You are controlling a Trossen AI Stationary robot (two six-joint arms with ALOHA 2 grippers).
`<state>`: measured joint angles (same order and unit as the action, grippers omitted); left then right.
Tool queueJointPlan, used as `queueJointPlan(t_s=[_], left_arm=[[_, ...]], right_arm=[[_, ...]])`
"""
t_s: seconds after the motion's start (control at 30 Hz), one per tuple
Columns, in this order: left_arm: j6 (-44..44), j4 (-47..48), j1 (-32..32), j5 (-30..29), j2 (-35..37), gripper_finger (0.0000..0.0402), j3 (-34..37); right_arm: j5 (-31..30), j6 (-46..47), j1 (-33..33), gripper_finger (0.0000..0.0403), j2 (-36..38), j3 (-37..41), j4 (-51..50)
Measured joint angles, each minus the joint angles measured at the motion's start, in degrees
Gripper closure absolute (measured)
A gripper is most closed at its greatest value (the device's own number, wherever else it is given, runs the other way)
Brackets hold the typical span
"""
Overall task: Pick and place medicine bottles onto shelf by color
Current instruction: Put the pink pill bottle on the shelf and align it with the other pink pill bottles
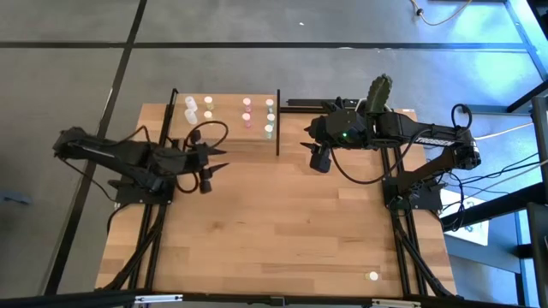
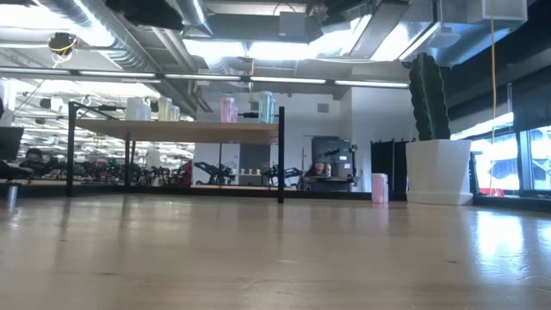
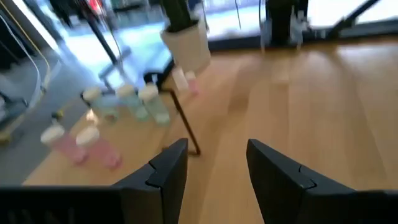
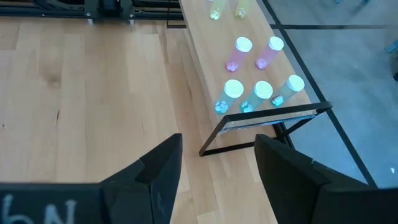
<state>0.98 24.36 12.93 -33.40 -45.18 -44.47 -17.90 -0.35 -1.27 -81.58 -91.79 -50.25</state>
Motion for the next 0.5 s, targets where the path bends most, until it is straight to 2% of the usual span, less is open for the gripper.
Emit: queueJointPlan(t_s=[0.13,0.23,0.37,0.5], left_arm=[[5.79,14.03,0.00,2.64,-2.33,0.0244,-8.11],[10.48,21.02,0.00,4.00,-4.04,0.0244,-12.23],[13.96,24.05,0.00,4.40,-4.79,0.0244,-14.51],[14.08,24.24,0.00,4.41,-4.84,0.0244,-14.51]], right_arm=[[0.02,3.61,0.02,0.0199,0.00,0.00,0.30],[0.66,4.89,0.01,0.0199,0.00,0.00,0.33],[2.11,5.67,0.09,0.0199,0.16,-0.02,-1.45],[8.07,4.65,1.89,0.0199,1.67,-0.44,-6.68]])
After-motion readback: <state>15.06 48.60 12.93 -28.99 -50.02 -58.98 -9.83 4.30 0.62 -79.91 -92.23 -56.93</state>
